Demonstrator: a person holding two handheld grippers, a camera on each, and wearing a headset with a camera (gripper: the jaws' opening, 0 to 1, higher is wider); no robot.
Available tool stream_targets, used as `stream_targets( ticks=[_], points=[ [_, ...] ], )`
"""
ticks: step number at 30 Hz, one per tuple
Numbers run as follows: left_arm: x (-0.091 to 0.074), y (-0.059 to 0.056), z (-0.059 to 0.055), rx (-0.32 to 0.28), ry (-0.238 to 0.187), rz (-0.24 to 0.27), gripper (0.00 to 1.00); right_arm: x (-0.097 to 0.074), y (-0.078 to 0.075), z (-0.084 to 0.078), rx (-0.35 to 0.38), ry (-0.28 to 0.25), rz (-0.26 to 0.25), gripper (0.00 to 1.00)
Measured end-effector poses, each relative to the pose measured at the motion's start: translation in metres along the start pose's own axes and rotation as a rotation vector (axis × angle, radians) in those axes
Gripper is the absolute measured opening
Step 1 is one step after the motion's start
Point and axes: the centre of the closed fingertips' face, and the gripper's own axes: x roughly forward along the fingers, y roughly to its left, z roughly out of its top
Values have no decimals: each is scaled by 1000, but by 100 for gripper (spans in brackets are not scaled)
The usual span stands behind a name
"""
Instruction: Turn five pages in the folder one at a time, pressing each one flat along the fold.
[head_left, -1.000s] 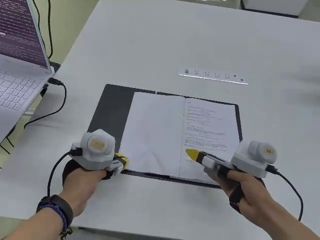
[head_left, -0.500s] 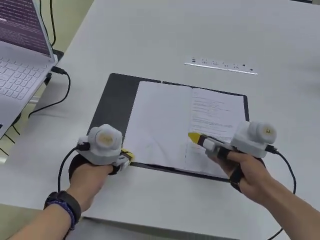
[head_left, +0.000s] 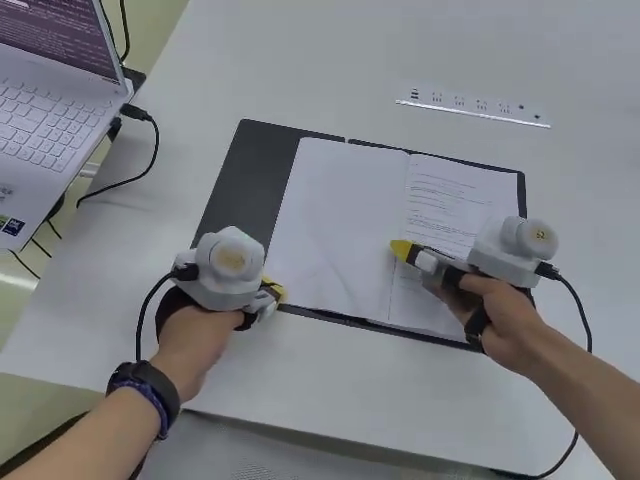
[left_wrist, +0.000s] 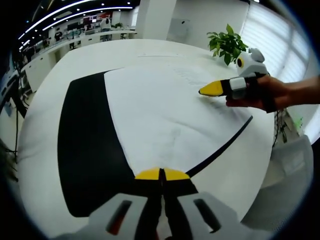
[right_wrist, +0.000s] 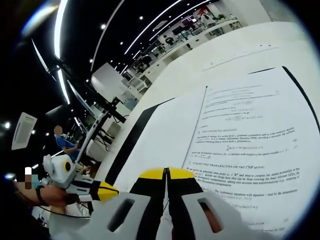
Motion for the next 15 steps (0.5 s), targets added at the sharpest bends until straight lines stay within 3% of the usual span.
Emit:
stream_targets(
  ticks=[15],
  points=[
    [1, 0, 0, 1, 2, 5, 0, 9, 0, 7, 15, -43, 0, 0]
  ],
)
